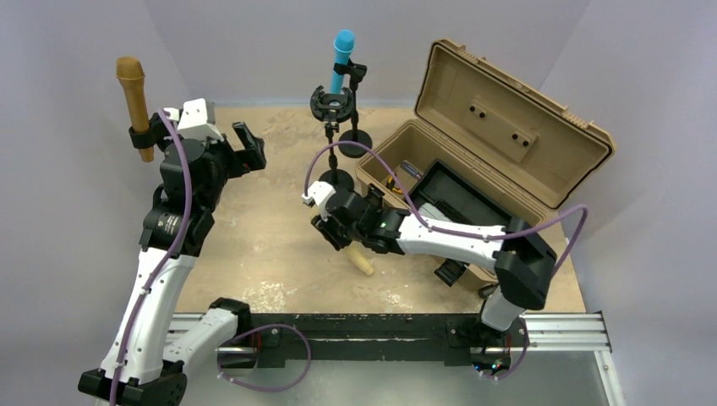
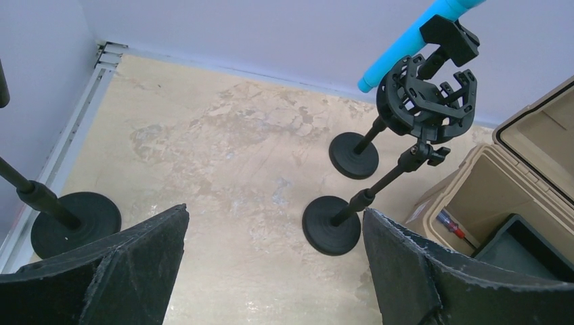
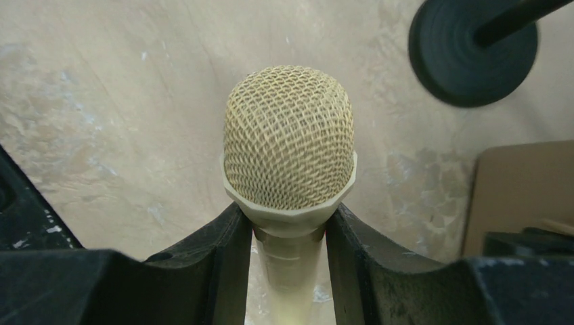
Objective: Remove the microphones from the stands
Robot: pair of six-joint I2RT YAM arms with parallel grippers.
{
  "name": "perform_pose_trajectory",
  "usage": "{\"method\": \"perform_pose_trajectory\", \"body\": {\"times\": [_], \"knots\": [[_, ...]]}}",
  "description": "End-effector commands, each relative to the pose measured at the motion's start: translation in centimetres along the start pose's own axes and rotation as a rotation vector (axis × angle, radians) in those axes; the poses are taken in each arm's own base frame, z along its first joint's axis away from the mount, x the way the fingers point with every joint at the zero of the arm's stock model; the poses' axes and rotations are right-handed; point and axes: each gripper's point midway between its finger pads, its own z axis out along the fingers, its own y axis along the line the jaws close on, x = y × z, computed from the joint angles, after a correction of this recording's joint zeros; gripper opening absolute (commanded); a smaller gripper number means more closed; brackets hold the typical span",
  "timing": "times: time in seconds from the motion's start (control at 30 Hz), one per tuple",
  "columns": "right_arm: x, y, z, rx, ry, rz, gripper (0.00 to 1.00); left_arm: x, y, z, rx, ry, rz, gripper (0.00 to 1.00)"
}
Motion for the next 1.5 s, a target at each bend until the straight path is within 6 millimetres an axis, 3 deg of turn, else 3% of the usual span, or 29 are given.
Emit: {"method": "perform_pose_trajectory", "body": {"times": [0.0,0.2,0.37,0.6,0.8,1.0,1.23,1.47], "knots": [[1.0,0.5,1.6,0.022,0.067,0.055,0.00,-1.1,0.3,-0.2,-0.018,-0.042,-0.014,0.97],[5.0,-2.3,4.1,0.246,0.199,0.125,0.00,-1.2,0.1,-0.4,-0.005,-0.048,-0.020,0.97],[5.7,-2.3,4.7,0.254,0.205,0.137,0.00,-1.2,-0.2,-0.5,0.016,-0.047,-0.027,0.97],[8.2,-2.7,6.8,0.314,0.238,0.140,0.00,-1.1,-0.4,-0.4,0.027,-0.045,-0.029,0.97],[9.9,-3.4,7.0,0.358,0.257,0.142,0.00,-1.1,-0.4,-0.4,0.028,-0.045,-0.028,0.97],[10.0,-3.3,6.8,0.344,0.252,0.133,0.19,-1.0,-0.5,-0.4,0.029,-0.044,-0.029,0.97],[8.7,-3.4,6.2,0.335,0.215,0.134,0.41,-1.1,-0.4,-0.5,0.027,-0.048,-0.029,0.97],[7.3,-3.3,5.7,0.323,0.176,0.144,0.52,-1.2,-0.4,-0.5,0.026,-0.051,-0.031,0.97]]}}
